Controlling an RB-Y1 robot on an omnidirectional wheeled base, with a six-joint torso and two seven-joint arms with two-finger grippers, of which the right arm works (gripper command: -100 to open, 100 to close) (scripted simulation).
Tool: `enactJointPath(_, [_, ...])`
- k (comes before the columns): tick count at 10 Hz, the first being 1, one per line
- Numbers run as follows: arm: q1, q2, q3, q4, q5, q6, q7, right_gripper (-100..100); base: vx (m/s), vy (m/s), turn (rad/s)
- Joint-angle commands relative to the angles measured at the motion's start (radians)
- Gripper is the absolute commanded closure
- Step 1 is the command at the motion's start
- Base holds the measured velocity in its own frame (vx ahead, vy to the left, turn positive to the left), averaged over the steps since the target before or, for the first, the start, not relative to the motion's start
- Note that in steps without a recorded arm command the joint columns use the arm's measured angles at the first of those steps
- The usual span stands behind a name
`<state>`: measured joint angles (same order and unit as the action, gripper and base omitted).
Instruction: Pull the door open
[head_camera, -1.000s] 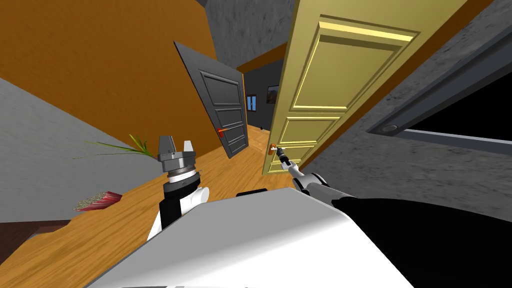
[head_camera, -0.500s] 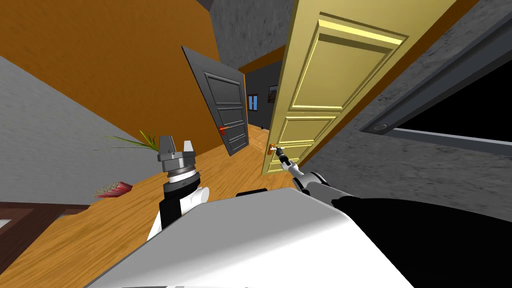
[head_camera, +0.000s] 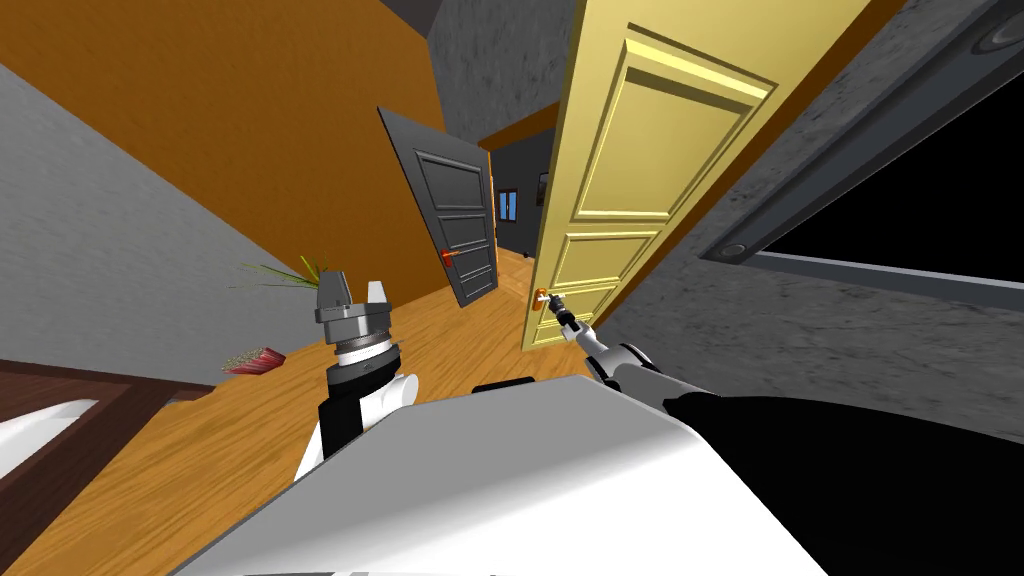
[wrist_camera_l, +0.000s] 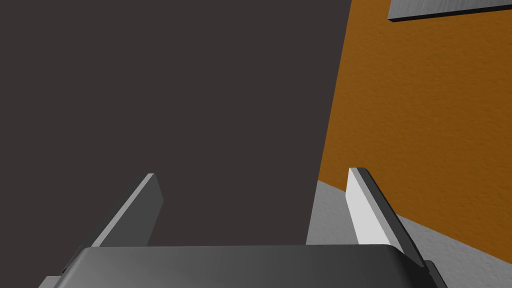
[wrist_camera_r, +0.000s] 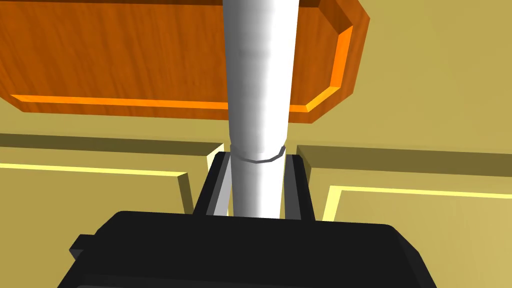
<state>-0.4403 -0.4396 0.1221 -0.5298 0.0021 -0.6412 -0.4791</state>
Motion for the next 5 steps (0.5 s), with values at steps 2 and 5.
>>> enactJointPath(2, [0.004,-0.001,0.031,-0.013,0.014,-0.01,-0.027,100,-0.172,-0.115,0.049])
enactJointPath(5, [-0.001,-0.001,0.043,-0.005,0.02,-0.02,-0.035,100,-0.118,-0.088,0.037])
